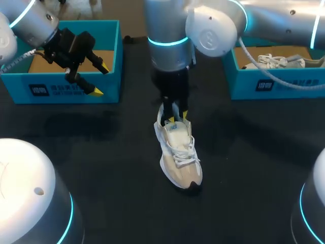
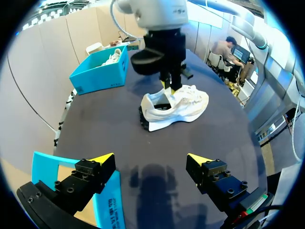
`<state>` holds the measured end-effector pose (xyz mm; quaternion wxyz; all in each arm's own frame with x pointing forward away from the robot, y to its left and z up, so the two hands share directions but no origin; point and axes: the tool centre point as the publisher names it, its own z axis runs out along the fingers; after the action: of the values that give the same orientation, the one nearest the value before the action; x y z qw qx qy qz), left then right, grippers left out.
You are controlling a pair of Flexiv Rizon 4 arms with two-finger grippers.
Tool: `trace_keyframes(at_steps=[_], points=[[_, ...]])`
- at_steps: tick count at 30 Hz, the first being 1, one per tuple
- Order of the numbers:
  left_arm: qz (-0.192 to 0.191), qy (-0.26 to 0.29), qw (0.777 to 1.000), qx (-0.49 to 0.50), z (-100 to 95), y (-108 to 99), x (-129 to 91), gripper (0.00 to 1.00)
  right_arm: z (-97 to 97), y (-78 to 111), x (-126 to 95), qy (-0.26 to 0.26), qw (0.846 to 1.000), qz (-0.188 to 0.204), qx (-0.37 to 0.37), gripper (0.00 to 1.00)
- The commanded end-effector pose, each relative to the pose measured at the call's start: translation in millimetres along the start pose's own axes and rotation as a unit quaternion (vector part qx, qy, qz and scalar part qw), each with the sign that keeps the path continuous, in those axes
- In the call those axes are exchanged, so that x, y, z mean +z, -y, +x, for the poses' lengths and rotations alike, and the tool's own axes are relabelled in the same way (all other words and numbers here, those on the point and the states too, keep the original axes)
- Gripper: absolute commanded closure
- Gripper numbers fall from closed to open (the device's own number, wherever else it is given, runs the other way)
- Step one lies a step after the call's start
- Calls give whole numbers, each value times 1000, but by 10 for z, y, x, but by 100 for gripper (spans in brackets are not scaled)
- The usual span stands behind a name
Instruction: Take the shoe out of the shoebox, open the shoe tongue, remove and reinsert the insole, then place the shoe into the shoebox
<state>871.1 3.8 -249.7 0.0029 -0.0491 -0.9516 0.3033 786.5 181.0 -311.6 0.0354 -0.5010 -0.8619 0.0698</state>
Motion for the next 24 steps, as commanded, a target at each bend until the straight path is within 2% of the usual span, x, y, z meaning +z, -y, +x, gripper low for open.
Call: trace_keyframes(at_steps=[1, 5, 6, 7, 8, 9, 10, 23, 24], points=[[-1, -1, 1000, 0, -5, -2, 2, 0, 23, -28, -278, 43, 992, -26, -117, 61], [-1, -1, 1000, 0, -5, -2, 2, 0, 28, -144, -413, 74, 974, -41, -209, 51], [-1, -1, 1000, 0, -5, -2, 2, 0, 32, -174, -446, 77, 970, -48, -227, 43], [-1, -1, 1000, 0, -5, -2, 2, 0, 37, -194, -472, 83, 967, -50, -237, 39], [-1, -1, 1000, 0, -5, -2, 2, 0, 46, -232, -519, 94, 961, -51, -254, 27], [-1, -1, 1000, 0, -5, -2, 2, 0, 42, -257, -551, 105, 958, -56, -261, 1], [-1, -1, 1000, 0, -5, -2, 2, 0, 32, -277, -580, 117, 957, -60, -257, 0], [-1, -1, 1000, 0, -5, -2, 2, 0, 32, -277, -580, 117, 957, -60, -257, 0], [-1, -1, 1000, 0, -5, -2, 2, 0, 31, -312, -536, 124, 949, -51, -284, 0]])
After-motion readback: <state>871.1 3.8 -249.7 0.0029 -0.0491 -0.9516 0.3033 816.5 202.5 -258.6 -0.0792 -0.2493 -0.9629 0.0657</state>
